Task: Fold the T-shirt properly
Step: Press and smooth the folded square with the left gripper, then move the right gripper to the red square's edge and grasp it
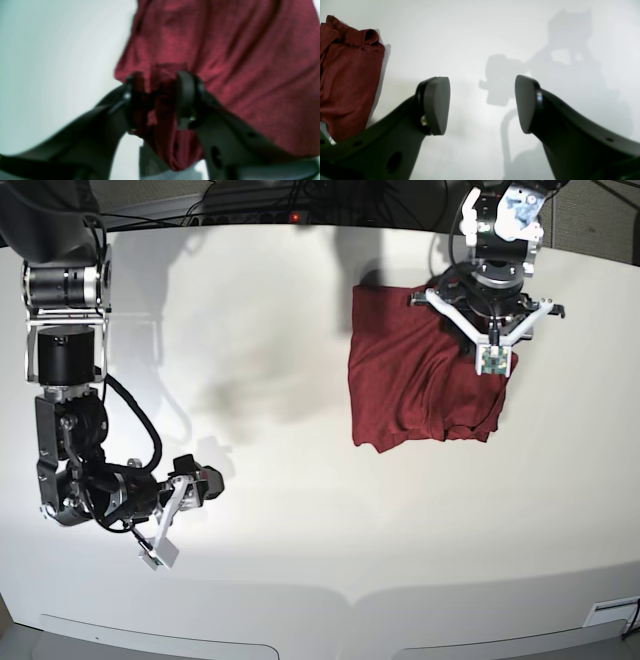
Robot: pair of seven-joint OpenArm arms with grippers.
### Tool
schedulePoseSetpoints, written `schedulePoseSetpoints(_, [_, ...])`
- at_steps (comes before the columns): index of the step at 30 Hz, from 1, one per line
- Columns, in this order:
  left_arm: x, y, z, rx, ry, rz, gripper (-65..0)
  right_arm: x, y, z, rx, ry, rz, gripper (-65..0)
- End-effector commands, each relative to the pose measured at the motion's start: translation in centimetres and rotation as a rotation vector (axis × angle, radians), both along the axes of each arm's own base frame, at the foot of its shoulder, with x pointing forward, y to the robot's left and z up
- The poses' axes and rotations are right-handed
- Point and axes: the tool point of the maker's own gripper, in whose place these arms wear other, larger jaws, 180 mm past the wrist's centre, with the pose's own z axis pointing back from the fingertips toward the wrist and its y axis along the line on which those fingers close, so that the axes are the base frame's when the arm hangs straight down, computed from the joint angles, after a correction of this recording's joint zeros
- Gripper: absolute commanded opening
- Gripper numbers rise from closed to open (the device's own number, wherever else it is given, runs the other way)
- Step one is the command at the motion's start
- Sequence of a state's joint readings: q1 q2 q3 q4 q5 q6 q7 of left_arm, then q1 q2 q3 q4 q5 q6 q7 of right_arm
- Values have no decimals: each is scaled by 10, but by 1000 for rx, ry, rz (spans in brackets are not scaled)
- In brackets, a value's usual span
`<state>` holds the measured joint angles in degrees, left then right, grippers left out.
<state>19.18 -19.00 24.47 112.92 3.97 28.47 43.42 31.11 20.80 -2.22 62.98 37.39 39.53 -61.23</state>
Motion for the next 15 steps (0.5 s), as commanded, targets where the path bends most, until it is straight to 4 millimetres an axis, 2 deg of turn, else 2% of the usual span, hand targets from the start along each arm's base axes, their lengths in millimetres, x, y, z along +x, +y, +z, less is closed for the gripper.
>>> schedulePoseSetpoints(1, [7,3,12,14,-55,3,-522,15,-3,23,9,-67,-1,-247])
schedulePoseSetpoints(3, [8,8,12,16,-57,18,-641,15,-3,23,10,-68,0,-247])
schedulePoseSetpoints(11, [9,58,15,59,-38,176,-650,15,-3,23,9,-67,-1,-247])
schedulePoseSetpoints(15, [-11,89,7,103,2,250,-650,15,-3,23,9,-68,-1,-247])
